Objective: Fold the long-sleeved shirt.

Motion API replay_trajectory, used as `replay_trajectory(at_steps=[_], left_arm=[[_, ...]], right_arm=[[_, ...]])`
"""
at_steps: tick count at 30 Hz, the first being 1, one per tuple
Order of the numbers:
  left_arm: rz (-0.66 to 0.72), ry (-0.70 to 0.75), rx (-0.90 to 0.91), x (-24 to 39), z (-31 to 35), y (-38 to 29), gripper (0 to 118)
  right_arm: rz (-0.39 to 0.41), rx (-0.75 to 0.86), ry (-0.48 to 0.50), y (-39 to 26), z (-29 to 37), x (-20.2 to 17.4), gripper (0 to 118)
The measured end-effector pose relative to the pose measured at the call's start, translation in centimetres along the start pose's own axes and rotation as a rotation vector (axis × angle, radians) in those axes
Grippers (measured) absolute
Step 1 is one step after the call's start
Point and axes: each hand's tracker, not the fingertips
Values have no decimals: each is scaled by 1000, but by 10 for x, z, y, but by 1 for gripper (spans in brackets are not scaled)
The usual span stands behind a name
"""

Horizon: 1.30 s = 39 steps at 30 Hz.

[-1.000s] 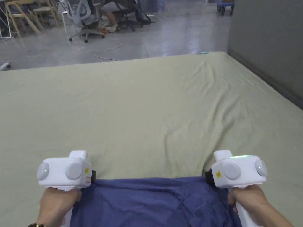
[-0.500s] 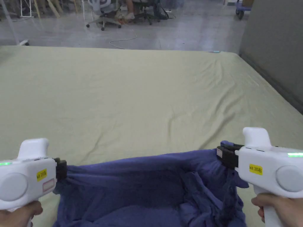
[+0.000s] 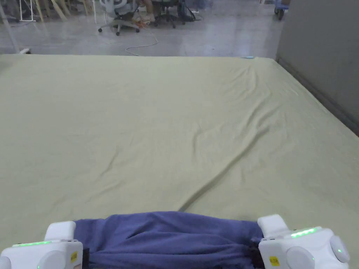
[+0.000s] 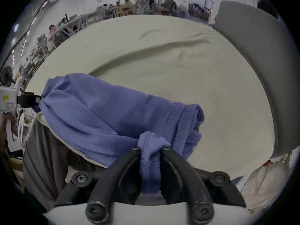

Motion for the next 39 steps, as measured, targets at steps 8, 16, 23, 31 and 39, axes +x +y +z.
replay_trajectory(at_steps=[8,16,23,31,39], left_arm=[[72,-11,365,-8,95,23,117],[-101,-95,559,35,142,73,79],[-84,-314,493,38,138,100,0],[153,-575,336,-67,93,90,118],[477,-774,58,-140,-14,28,118]], right_arm=[[-82,324,-39,11,93,2,111],[-81,625,-173,62,141,-31,95],[-74,568,-83,100,92,-21,0],[-99,621,-40,81,134,-15,0],[-124,621,-1,69,147,-22,0]])
